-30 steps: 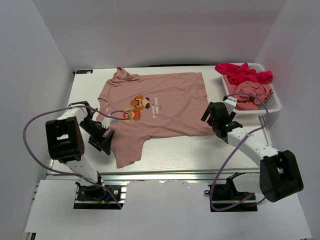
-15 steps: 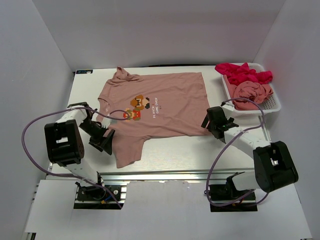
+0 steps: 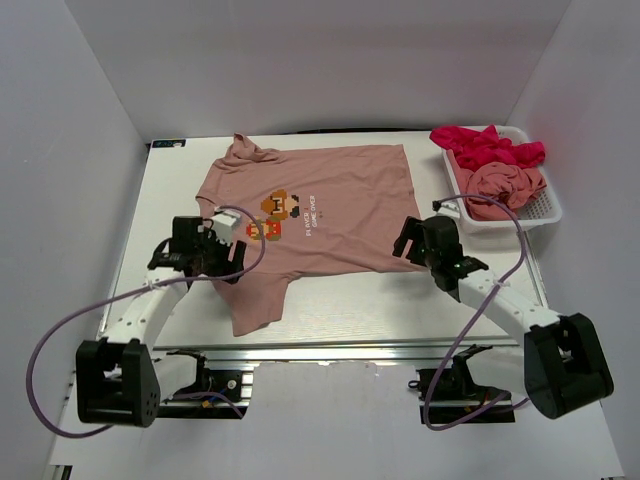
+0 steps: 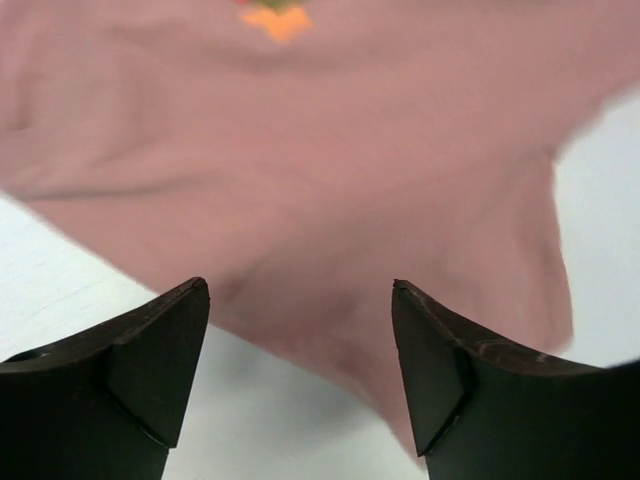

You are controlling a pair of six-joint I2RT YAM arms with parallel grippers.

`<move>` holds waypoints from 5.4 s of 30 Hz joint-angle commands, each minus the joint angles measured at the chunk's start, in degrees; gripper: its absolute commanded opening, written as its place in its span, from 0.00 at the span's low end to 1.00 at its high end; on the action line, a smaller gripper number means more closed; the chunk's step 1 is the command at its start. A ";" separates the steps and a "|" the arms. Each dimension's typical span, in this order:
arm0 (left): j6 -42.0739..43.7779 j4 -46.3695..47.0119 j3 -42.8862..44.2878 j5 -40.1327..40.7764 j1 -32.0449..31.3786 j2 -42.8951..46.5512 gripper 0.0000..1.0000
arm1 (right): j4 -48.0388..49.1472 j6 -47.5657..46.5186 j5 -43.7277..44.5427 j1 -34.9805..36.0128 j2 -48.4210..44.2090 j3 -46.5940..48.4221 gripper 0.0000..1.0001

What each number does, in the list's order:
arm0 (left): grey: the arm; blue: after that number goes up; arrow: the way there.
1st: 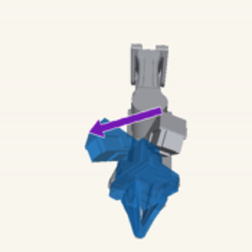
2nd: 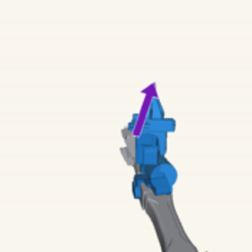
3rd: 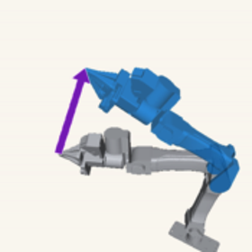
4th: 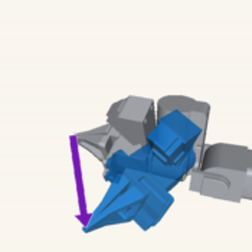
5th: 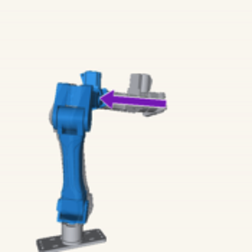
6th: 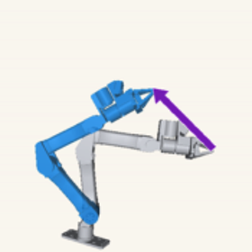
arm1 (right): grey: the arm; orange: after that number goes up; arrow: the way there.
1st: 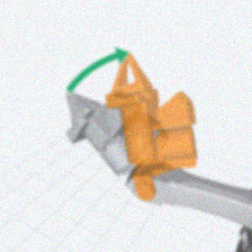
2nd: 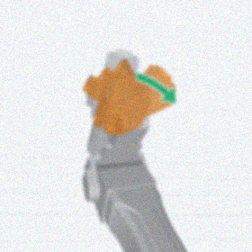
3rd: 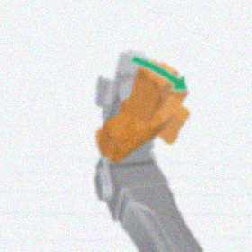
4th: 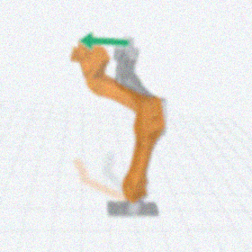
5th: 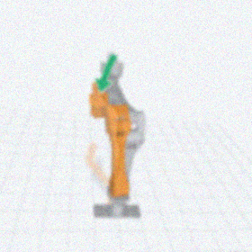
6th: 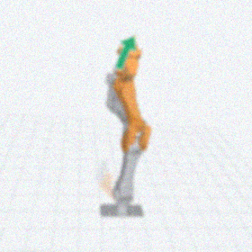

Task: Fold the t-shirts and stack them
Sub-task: Flatten out the tshirt

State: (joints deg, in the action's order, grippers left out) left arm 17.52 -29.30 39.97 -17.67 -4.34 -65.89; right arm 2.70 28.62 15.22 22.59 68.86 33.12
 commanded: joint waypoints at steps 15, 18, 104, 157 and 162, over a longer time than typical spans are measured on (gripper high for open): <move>-32.27 5.94 -1.65 20.52 -9.33 -0.74 0.78 | -6.56 -2.25 3.05 4.65 0.31 2.73 0.83; -32.81 3.73 0.37 24.70 -14.89 -1.87 0.78 | -7.27 -2.78 4.81 6.14 0.84 3.44 0.83; -8.02 3.81 56.43 -13.61 18.41 -48.26 0.82 | -7.97 -14.11 -10.82 -7.47 55.58 65.29 0.84; -22.70 27.01 101.63 4.22 9.44 -84.60 0.85 | 16.11 -15.26 -36.93 -16.35 75.91 91.86 0.89; -24.02 27.80 94.17 4.32 9.61 -71.25 0.86 | 17.69 -16.58 -37.73 -15.21 60.10 79.23 0.89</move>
State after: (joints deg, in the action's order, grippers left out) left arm -4.93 -5.21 135.81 -14.24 5.13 -152.46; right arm 14.92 14.72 -21.21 6.59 142.10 116.22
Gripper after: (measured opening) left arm 0.856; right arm 0.895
